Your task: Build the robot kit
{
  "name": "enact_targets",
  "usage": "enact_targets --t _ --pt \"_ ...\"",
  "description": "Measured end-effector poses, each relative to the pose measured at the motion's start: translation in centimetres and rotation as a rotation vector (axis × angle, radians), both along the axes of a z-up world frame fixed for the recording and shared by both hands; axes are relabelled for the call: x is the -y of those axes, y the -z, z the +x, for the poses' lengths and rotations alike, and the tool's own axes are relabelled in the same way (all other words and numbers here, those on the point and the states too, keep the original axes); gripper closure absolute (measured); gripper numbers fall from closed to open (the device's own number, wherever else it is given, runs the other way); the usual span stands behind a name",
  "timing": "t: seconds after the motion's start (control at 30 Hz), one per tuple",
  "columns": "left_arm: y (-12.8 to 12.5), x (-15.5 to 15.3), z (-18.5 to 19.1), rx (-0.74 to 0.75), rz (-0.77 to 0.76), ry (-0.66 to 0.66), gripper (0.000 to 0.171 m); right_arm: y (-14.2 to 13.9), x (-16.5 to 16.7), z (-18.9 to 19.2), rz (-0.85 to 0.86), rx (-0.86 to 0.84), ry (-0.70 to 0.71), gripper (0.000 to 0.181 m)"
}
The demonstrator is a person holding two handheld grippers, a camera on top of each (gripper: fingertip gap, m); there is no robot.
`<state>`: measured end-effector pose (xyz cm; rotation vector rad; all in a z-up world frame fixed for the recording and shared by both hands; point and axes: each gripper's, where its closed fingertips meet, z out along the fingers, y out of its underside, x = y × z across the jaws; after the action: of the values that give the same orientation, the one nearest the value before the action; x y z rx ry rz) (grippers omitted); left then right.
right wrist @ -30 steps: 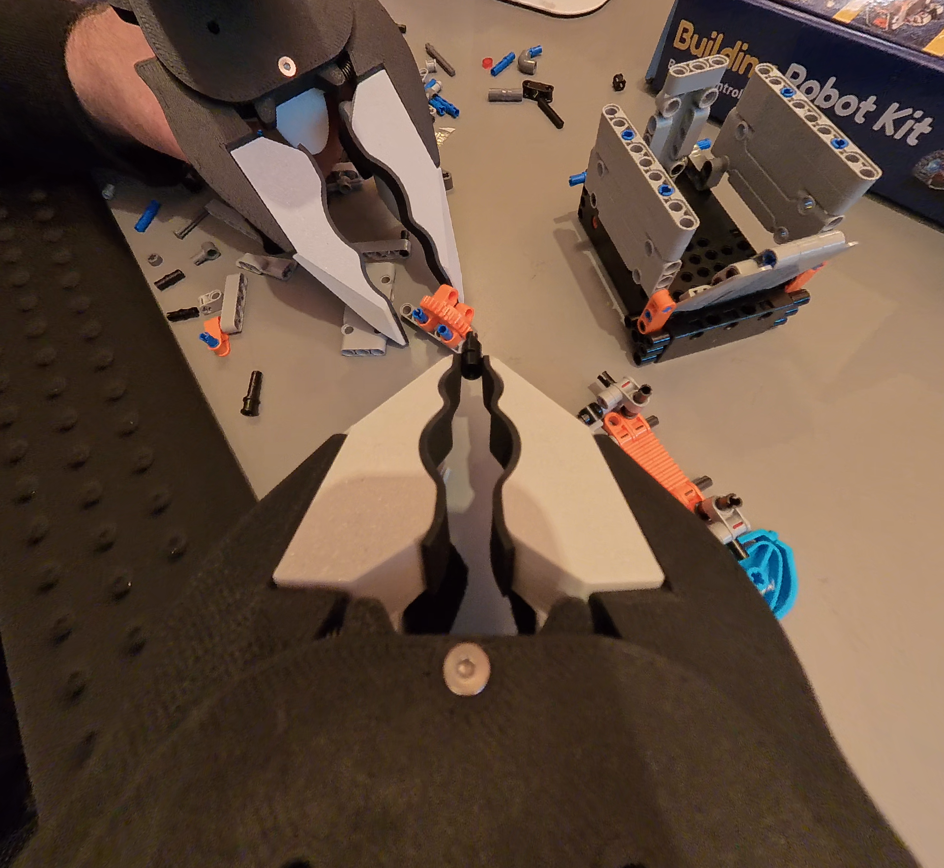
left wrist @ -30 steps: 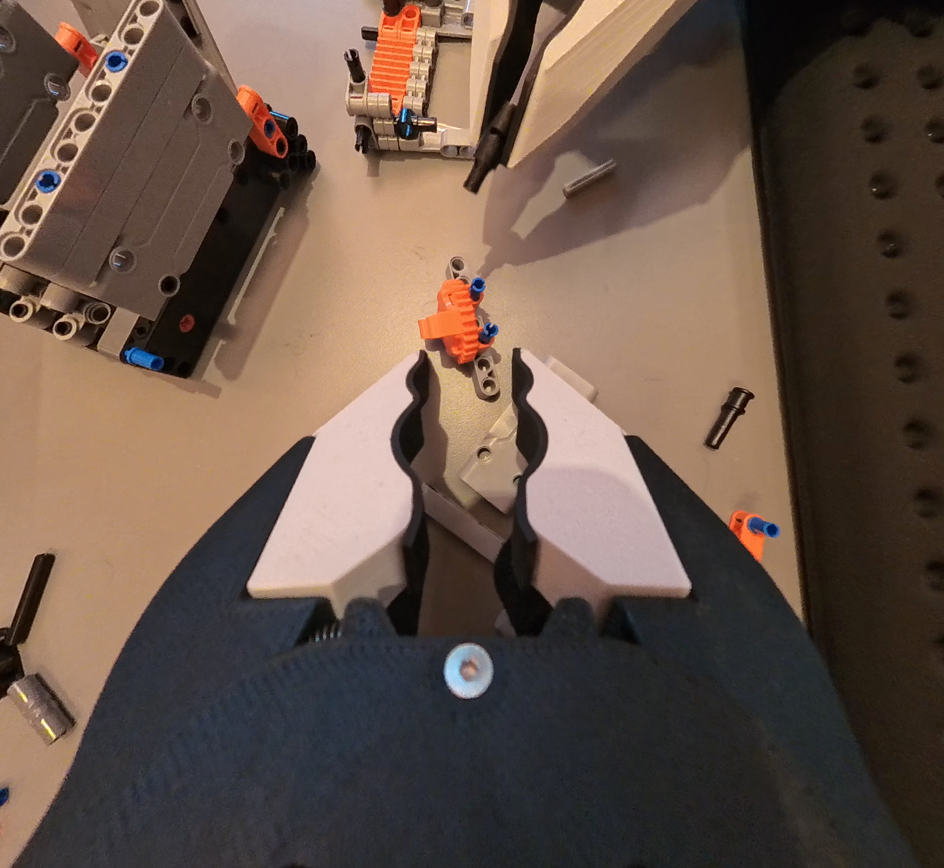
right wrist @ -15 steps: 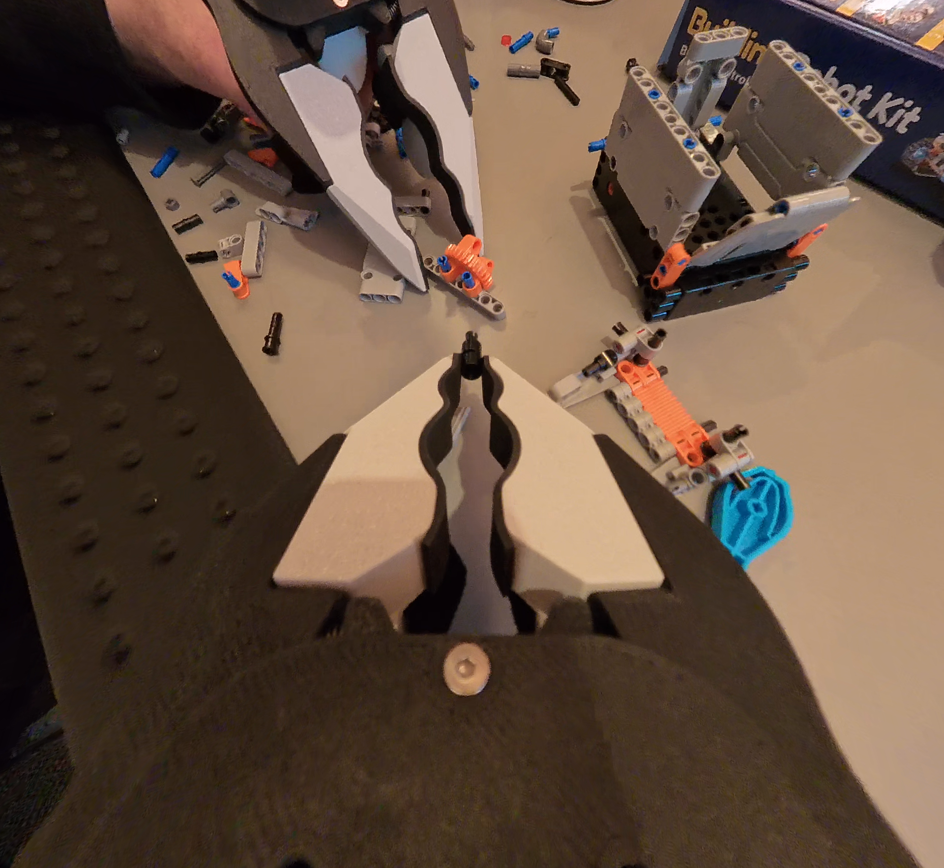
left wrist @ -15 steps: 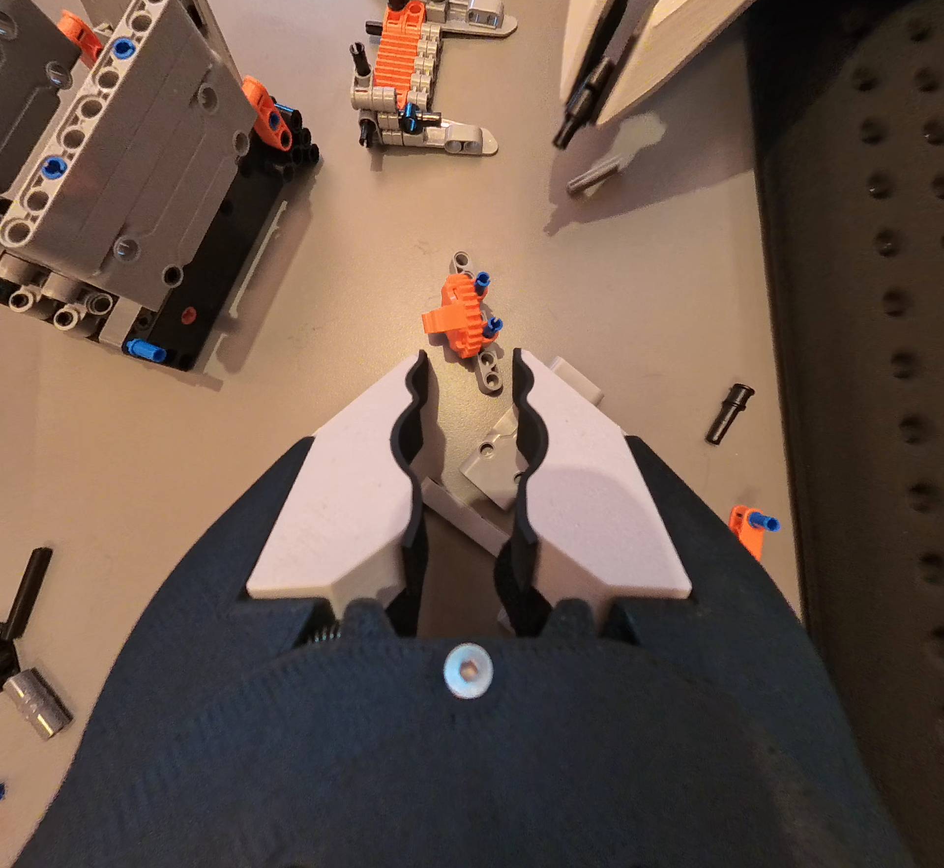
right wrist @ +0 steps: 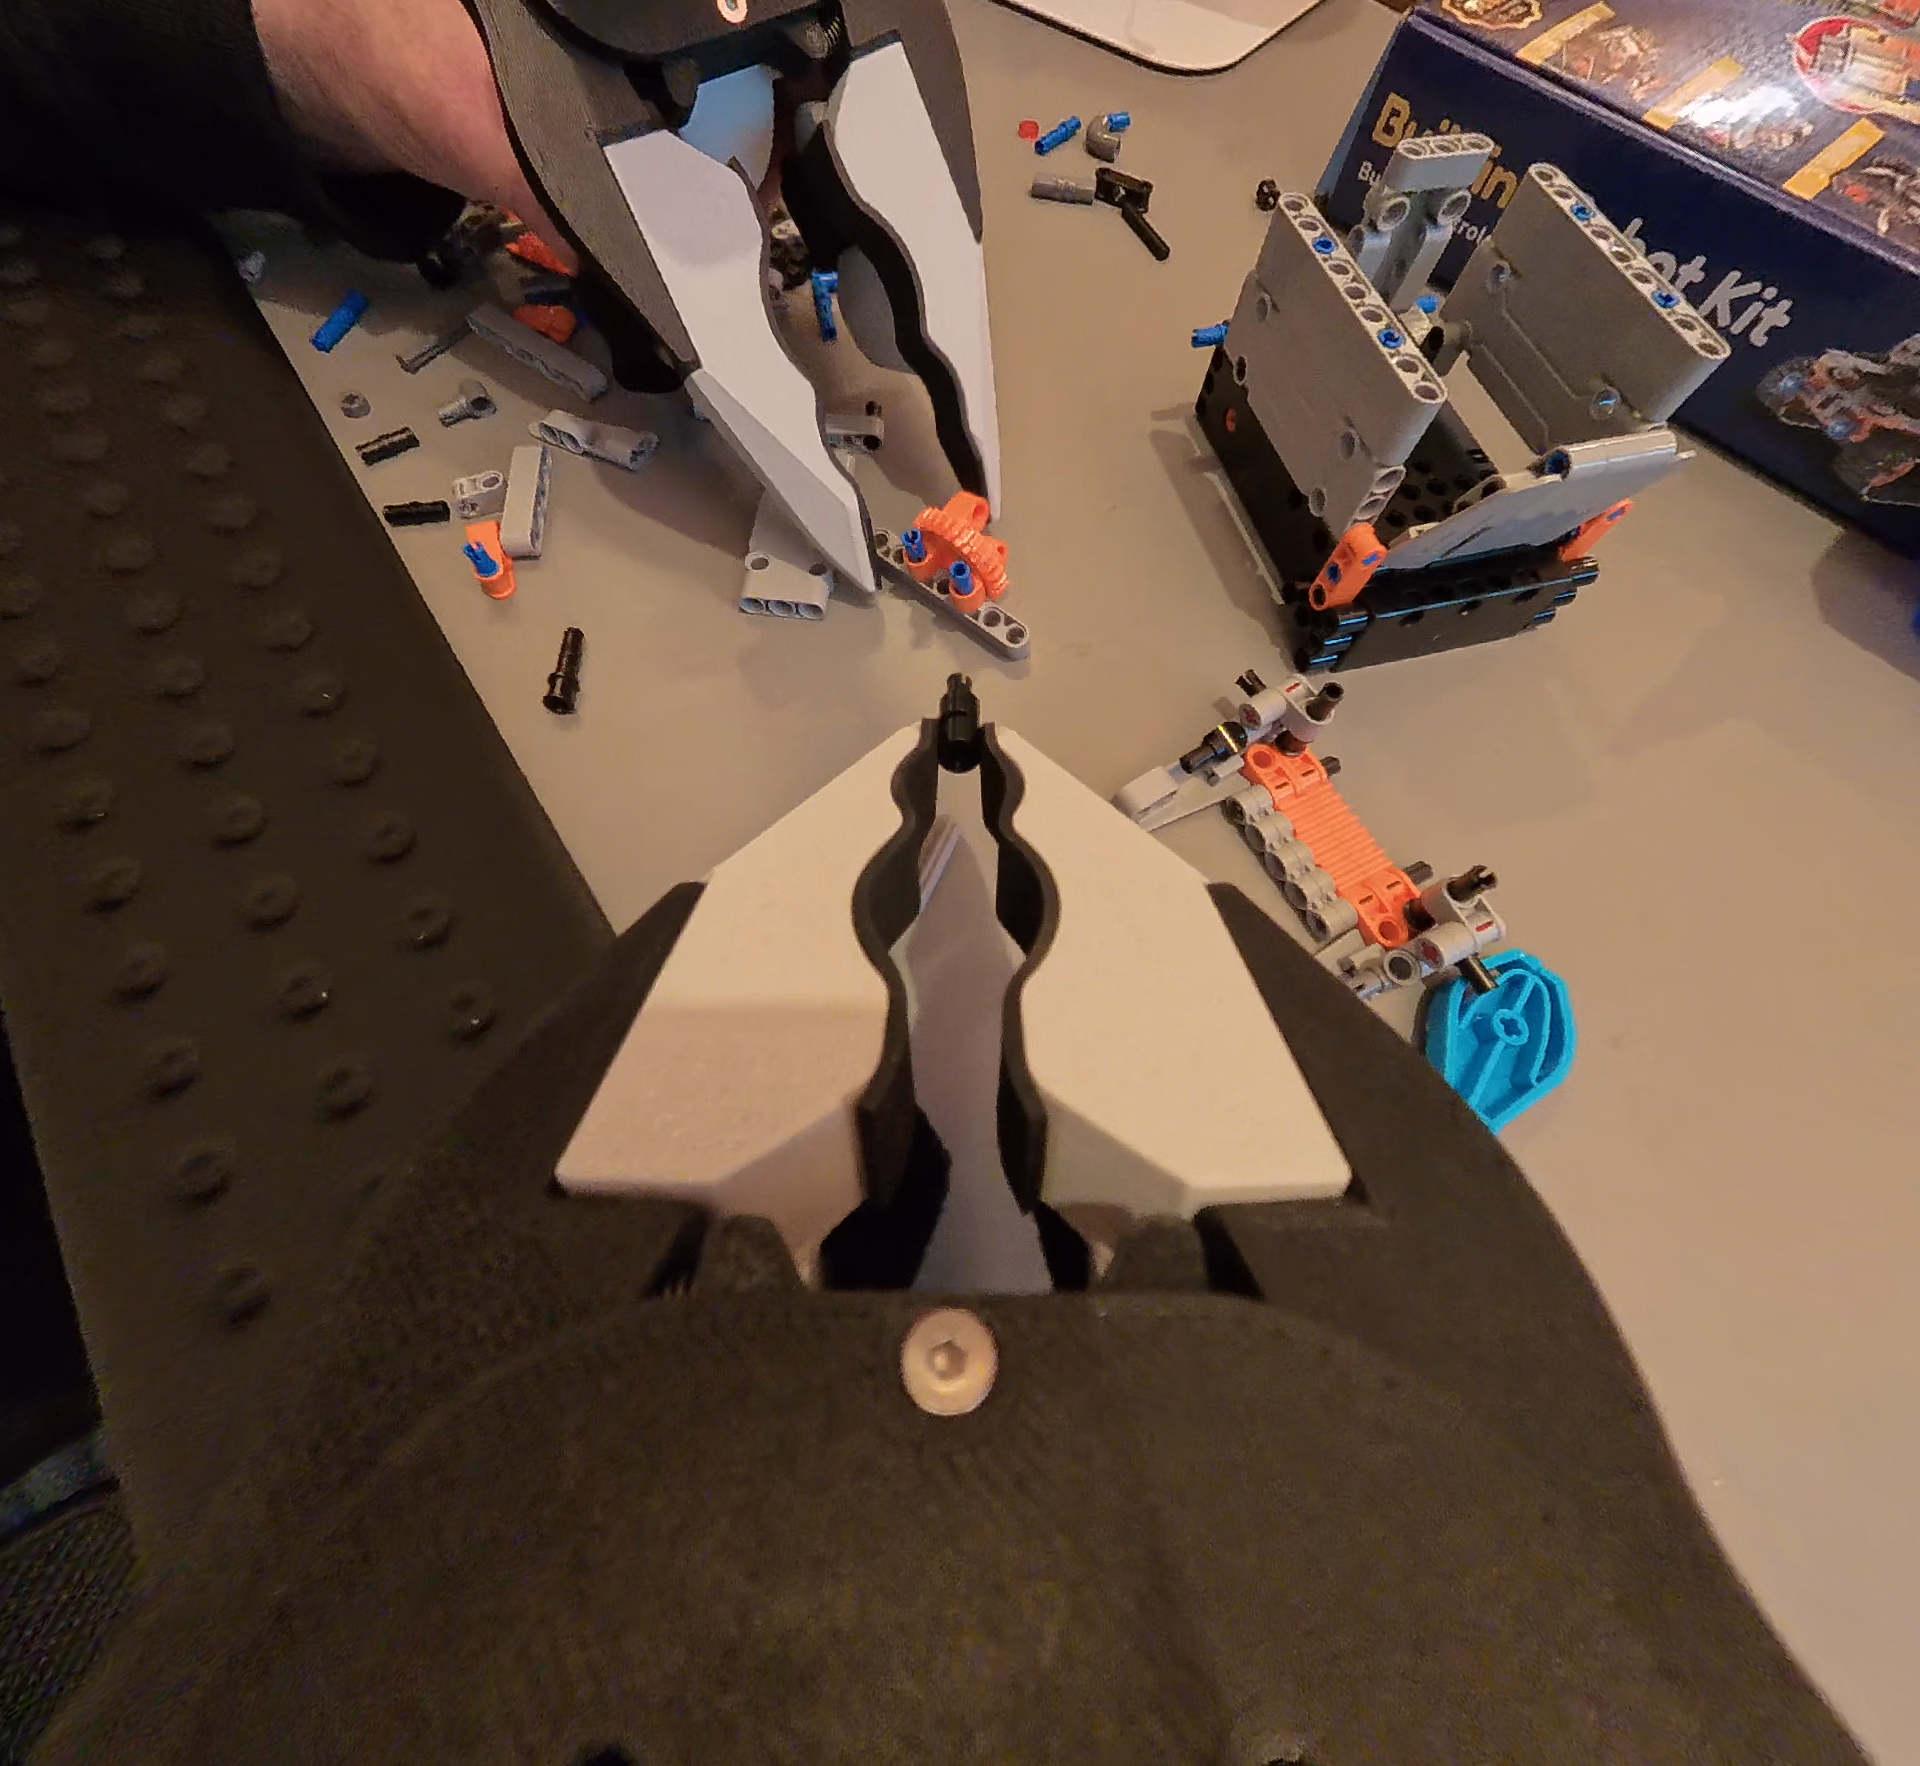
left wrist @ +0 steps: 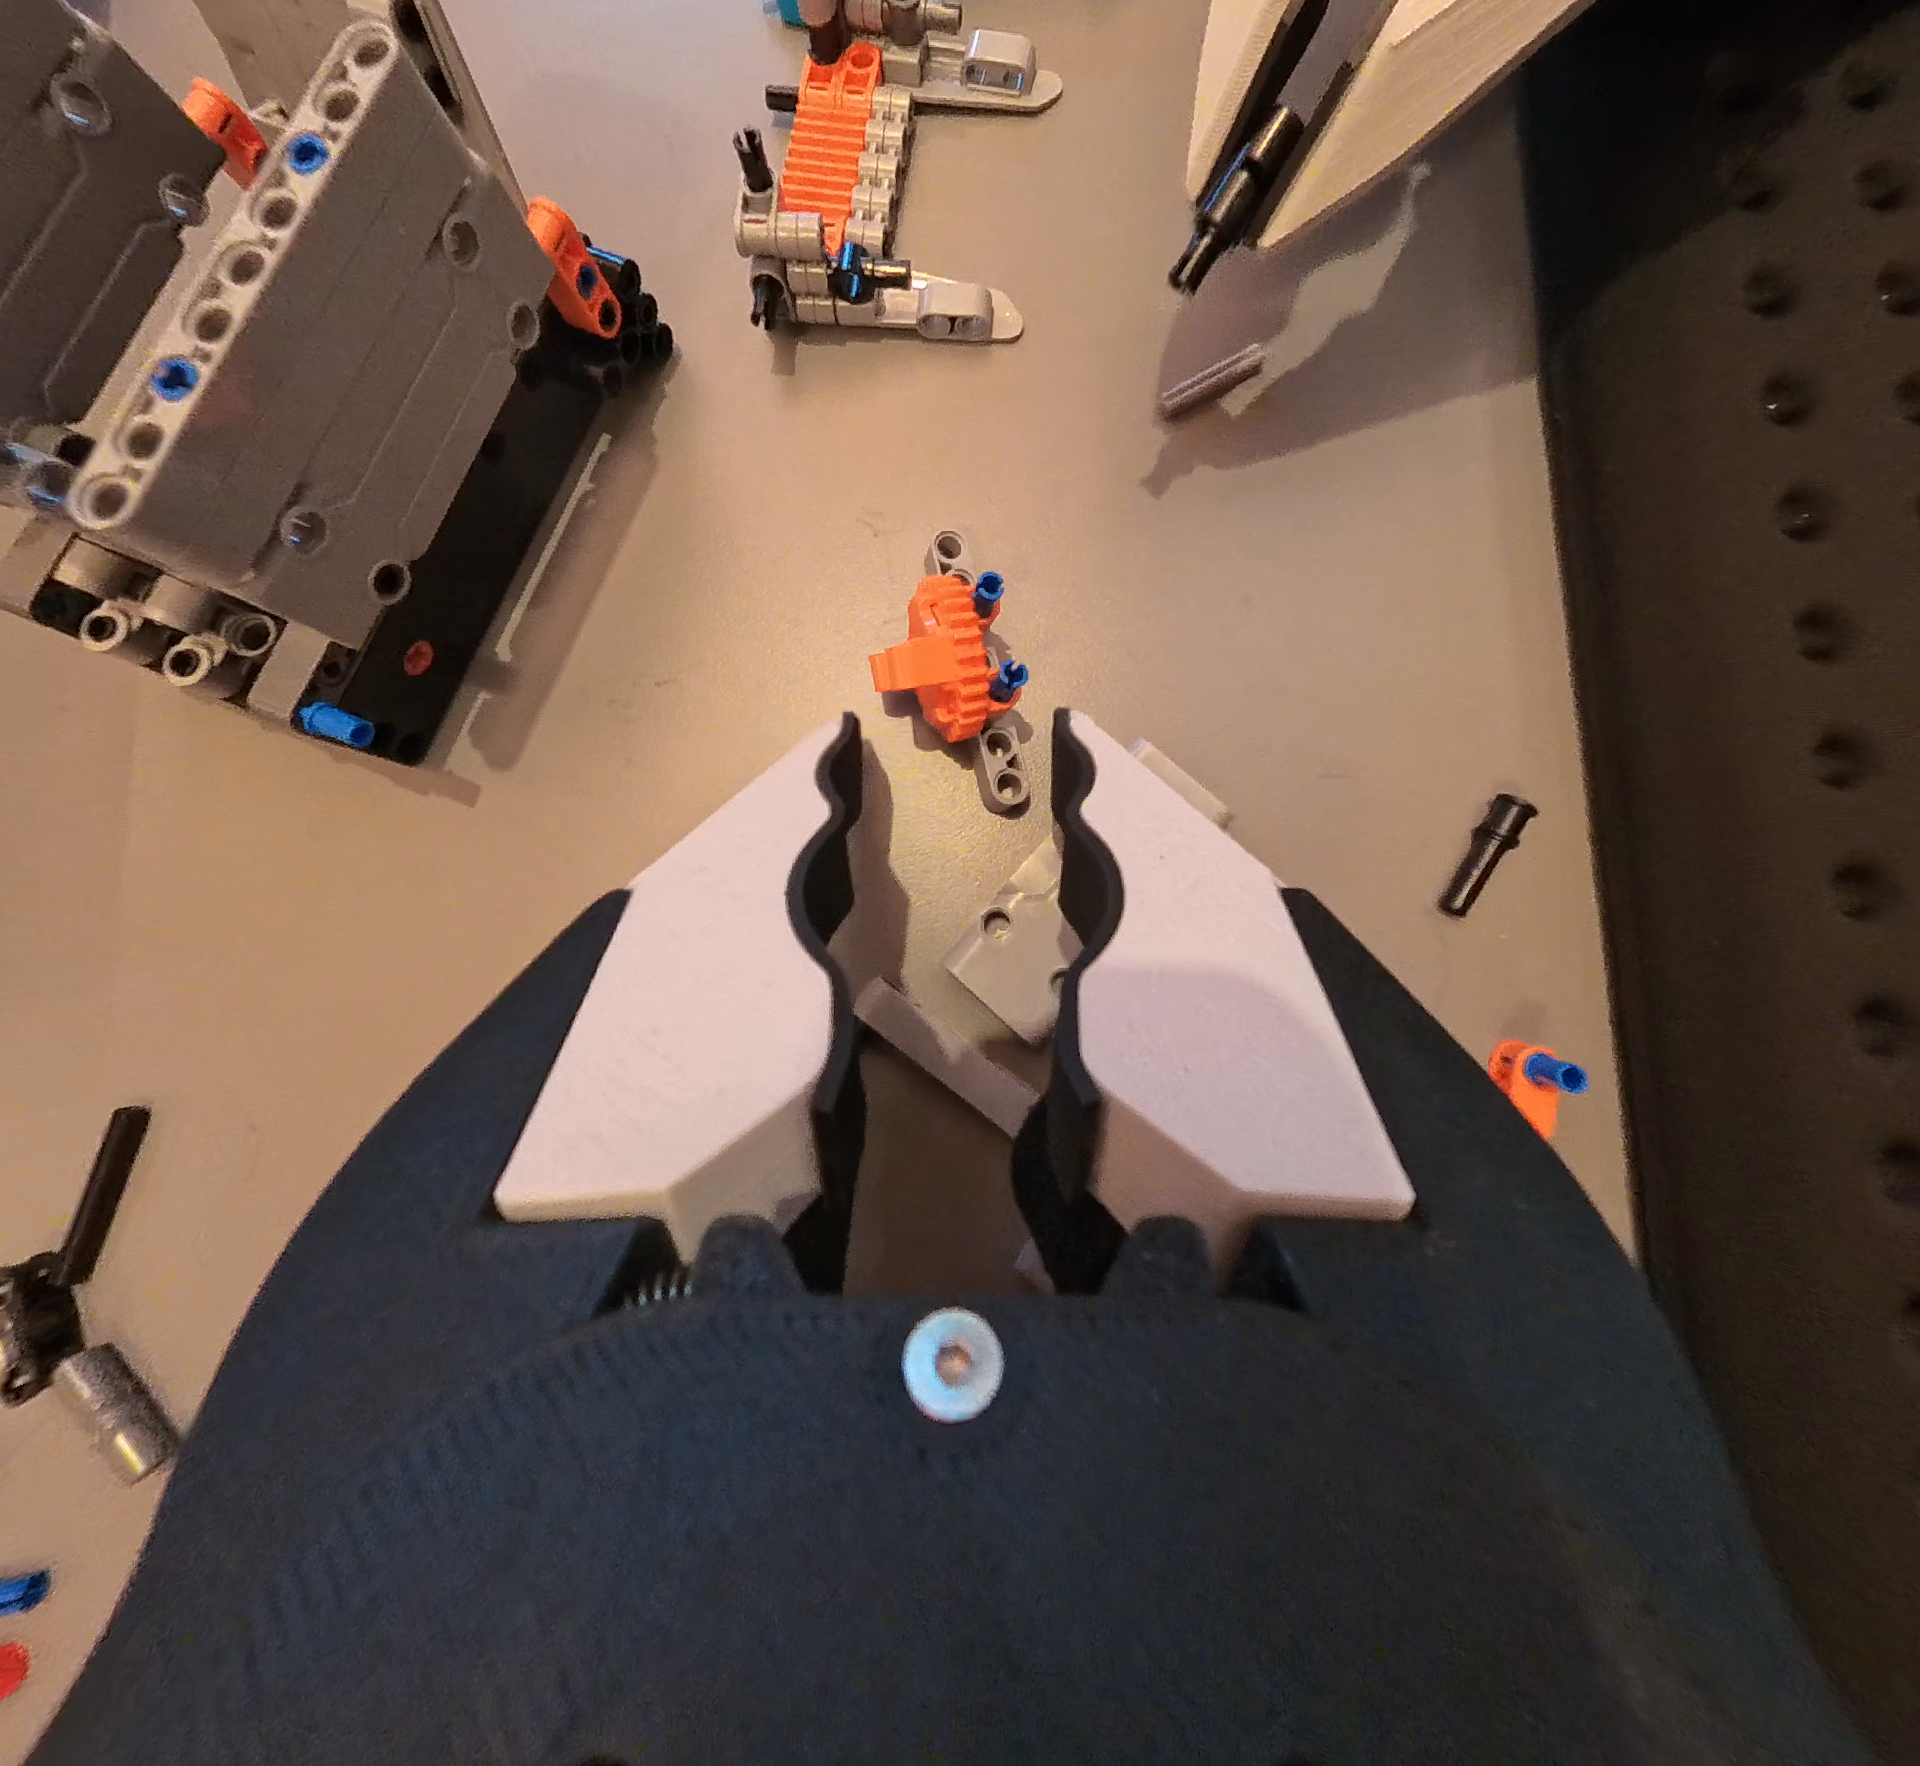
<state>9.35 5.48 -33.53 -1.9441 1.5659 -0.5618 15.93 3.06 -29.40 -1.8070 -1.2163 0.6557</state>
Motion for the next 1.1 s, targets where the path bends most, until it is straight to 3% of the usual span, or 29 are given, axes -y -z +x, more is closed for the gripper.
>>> enact_targets --t 0.17,0.33,0.8,1.1 --pt "-2.2 0.2 0.2 0.032 0.113 0.016 0.135 -1.2 0.8 -0.7 -0.008 -0.059 -0.03 0.176" --pt "-4.3 3.6 1.7 0.073 0.213 0.147 0.135 -2.4 2.4 -1.9 -0.05 -0.119 -0.096 0.176" --pt "-5.4 6.2 3.2 0.086 0.388 0.255 0.155 -2.1 4.1 -3.5 -0.129 -0.138 -0.155 0.176" --pt "-5.1 6.2 3.4 0.072 0.439 0.255 0.169 -2.0 4.1 -3.9 -0.057 -0.078 -0.101 0.176"
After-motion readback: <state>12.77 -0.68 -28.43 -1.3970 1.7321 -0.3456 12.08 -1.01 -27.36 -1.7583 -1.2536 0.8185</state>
